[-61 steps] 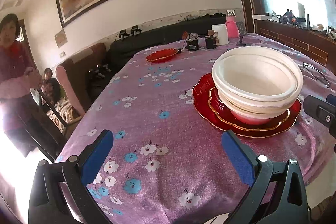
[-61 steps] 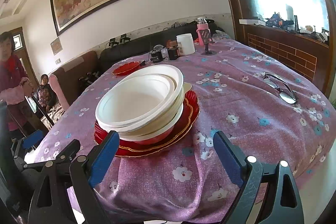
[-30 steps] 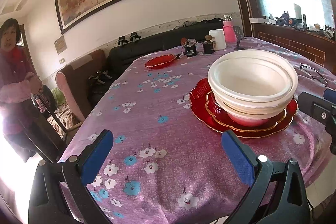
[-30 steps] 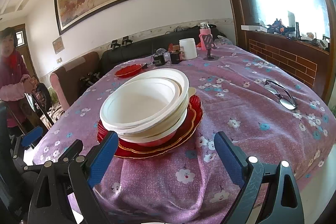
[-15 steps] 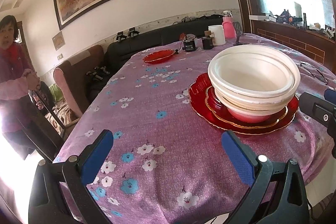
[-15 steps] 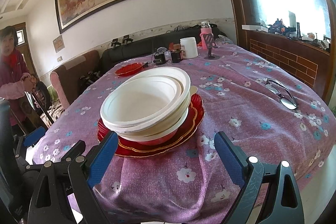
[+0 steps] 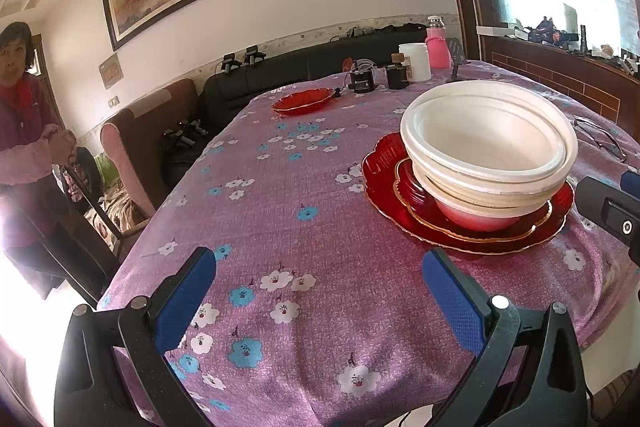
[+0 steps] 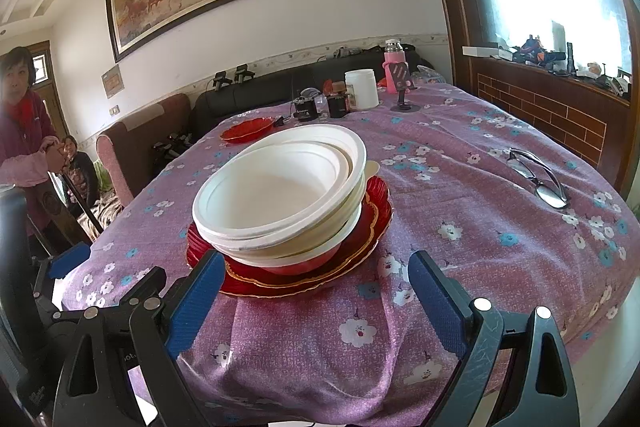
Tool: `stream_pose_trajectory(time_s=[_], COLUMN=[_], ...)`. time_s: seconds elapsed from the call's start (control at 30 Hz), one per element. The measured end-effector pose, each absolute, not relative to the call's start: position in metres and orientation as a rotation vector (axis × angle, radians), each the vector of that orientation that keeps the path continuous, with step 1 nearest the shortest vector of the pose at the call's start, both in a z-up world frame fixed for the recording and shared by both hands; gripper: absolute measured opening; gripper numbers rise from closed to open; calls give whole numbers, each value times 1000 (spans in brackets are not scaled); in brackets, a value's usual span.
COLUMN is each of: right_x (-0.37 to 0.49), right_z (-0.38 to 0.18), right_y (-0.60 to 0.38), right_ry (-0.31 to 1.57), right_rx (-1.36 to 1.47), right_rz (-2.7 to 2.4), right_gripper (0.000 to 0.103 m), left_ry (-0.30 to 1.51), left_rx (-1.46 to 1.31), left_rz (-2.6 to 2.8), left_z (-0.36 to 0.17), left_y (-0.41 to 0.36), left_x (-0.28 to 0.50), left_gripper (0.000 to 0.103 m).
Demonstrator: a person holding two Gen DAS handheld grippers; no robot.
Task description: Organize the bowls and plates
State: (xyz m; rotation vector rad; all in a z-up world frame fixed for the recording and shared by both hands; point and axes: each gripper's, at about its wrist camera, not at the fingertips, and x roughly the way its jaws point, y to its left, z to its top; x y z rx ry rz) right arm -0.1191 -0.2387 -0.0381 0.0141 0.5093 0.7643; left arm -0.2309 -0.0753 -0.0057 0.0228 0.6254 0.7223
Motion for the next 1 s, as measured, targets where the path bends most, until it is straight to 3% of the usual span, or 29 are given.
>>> stream_pose_trajectory(time_s=[1.0], right_x=[-119], right_z=[-41], right_y=[-237], right_ry=[508], right_rx=[15], right_rz=[762], right_gripper=[95], left_ry=[634], left_rx=[29], left_rz=[713], left_z=[-9], left_y=[-79], left_x=[-232], left_gripper=[103])
